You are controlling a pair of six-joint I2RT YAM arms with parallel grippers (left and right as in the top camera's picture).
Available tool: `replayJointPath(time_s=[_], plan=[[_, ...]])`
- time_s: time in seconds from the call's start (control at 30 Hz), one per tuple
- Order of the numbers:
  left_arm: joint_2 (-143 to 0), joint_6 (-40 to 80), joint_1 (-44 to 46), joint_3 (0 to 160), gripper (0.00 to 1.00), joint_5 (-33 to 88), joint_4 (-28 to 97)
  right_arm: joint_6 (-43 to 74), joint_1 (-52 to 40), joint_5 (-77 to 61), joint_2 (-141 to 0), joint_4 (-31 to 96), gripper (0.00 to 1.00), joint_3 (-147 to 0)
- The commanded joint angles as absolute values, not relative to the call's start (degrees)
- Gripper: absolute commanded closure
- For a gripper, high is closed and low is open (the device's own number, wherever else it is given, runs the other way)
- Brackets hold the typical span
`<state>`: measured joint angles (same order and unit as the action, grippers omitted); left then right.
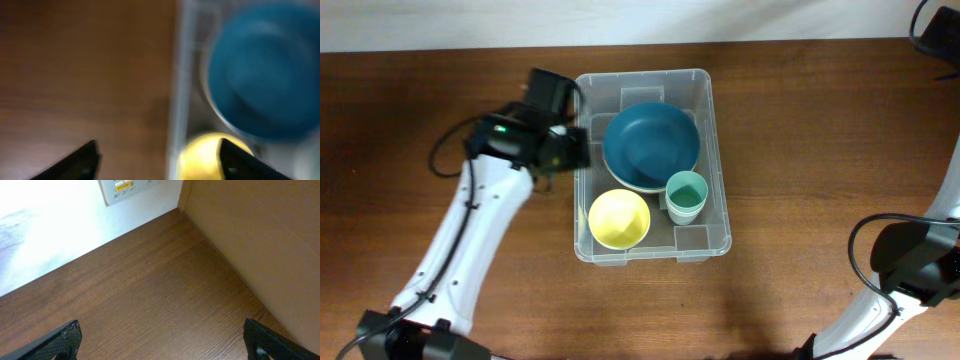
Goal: Pack container
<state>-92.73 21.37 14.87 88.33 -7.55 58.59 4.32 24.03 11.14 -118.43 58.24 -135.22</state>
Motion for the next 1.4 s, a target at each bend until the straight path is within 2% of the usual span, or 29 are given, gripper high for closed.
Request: replayJointPath(time_s=[0.0,0.2,0.37,1.37], plan=[[-92.4,21.8,8.4,88.2,0.01,-11.0,55.4,4.6,24.1,11.8,-118.3,58.1,0.01,-136.5],[-92.4,21.8,-1.1,88.2,0.01,-11.0,51.2,4.6,24.1,11.9,-118.3,58.1,0.01,-136.5],[-92.4,21.8,-4.3,88.2,0.01,-11.0,51.2,4.6,24.1,11.8,-118.3,58.1,0.01,-136.5],[-92.4,21.8,-4.6,88.2,0.01,-11.0,51.2,4.6,24.1,11.8,-118.3,58.1,0.01,-136.5]])
